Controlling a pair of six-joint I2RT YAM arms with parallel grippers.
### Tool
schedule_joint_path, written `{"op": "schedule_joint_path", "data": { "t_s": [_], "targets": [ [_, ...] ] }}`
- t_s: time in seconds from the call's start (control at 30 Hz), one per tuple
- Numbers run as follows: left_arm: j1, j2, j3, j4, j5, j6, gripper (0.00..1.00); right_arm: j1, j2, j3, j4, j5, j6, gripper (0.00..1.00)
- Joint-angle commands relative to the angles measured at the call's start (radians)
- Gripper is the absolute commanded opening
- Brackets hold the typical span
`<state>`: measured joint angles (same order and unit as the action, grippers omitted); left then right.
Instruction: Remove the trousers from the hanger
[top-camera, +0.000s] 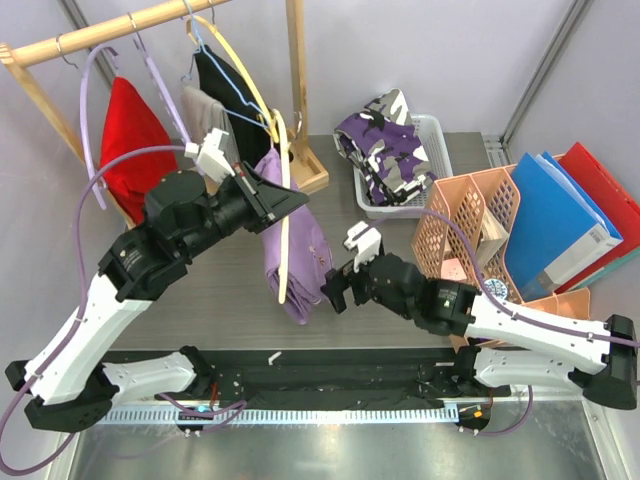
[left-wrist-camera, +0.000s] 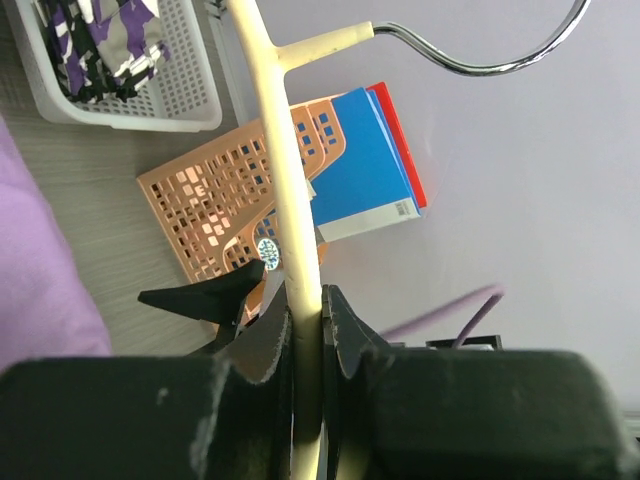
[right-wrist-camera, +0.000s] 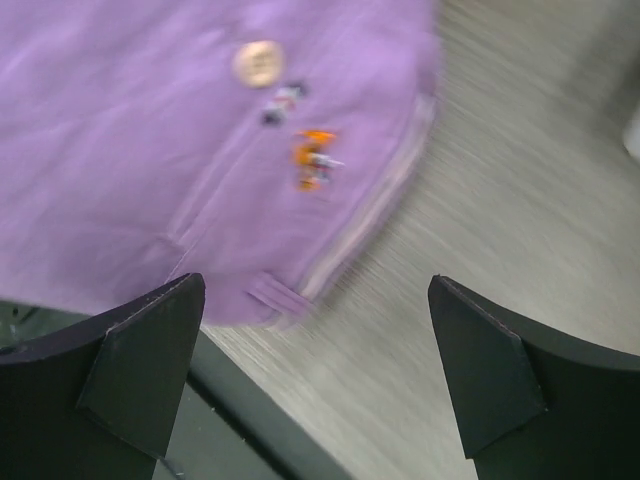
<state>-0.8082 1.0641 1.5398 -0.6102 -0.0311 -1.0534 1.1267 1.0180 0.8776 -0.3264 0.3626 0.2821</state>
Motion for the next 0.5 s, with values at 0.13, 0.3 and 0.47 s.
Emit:
{"op": "schedule_joint_path", "data": {
  "t_s": [0.13,0.3,0.47],
  "targets": [
    [0.01,-0.095,0.071,0.093,-0.073,0.052,0.0,0.174,-0.154,-0.187,0.585,-0.132,-0.302,0.99],
    [0.01,-0.11,0.062,0.095,-0.089,0.043,0.0,0.249,-0.075,-0.137,0.676,-0.099,-0.353,1.0],
    [0.01,-0.136,0.046,0.101,-0.118,0.041,0.0,0.294,0.042,-0.065,0.797,-0.031,-0.432,1.0]
  ]
}}
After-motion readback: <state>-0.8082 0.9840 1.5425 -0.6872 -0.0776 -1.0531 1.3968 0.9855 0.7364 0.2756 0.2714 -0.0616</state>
